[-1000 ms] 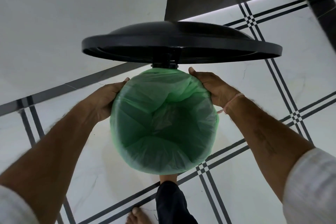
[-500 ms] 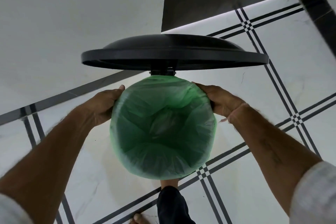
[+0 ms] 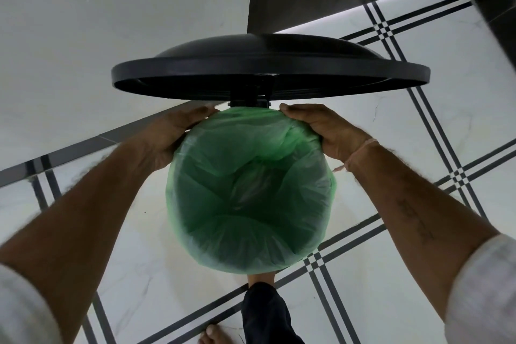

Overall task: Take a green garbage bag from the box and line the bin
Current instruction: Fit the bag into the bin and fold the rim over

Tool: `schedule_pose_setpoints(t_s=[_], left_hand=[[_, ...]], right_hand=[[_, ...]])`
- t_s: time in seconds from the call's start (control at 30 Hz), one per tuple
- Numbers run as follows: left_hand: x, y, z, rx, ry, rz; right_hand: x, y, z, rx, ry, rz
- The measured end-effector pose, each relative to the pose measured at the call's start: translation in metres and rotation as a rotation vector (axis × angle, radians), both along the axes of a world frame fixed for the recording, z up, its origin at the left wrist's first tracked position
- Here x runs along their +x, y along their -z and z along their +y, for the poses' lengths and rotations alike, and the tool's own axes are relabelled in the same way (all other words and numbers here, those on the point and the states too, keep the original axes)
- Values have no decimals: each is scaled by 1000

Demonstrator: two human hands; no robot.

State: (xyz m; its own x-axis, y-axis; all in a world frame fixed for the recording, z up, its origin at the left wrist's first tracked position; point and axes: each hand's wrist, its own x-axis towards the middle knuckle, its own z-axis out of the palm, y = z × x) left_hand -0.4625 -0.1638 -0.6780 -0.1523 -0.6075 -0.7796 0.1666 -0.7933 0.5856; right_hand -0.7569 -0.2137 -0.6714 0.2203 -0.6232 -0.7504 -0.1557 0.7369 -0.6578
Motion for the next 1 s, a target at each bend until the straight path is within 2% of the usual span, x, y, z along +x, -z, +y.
schedule_pose_setpoints(t_s=[0.07, 0.23, 0.43, 0.53, 0.7, 0.77, 0.83, 0.9, 1.0], left_hand=[[-4, -1, -6, 6, 3, -19], [-6, 0, -5, 160, 44, -47], [8, -1, 8, 119, -83, 103], [9, -1, 9, 141, -80, 106], [4, -5, 18, 83, -76, 103], [7, -4, 28, 44, -153, 103], [15, -2, 41, 16, -224, 115], [24, -5, 57, -24, -186, 63], [24, -7, 73, -63, -136, 45]], right_hand=[[3, 1, -6, 15, 15, 55], [2, 9, -5, 27, 47, 98], [-8, 10, 1, 36, 44, 46], [-20, 8, 4, 68, 0, -11], [-32, 8, 16, 65, 57, -120], [-35, 7, 20, 2, 52, -58], [-40, 2, 30, -68, 47, 104], [-46, -2, 50, -119, 106, 178], [-48, -3, 71, -68, 246, 4]])
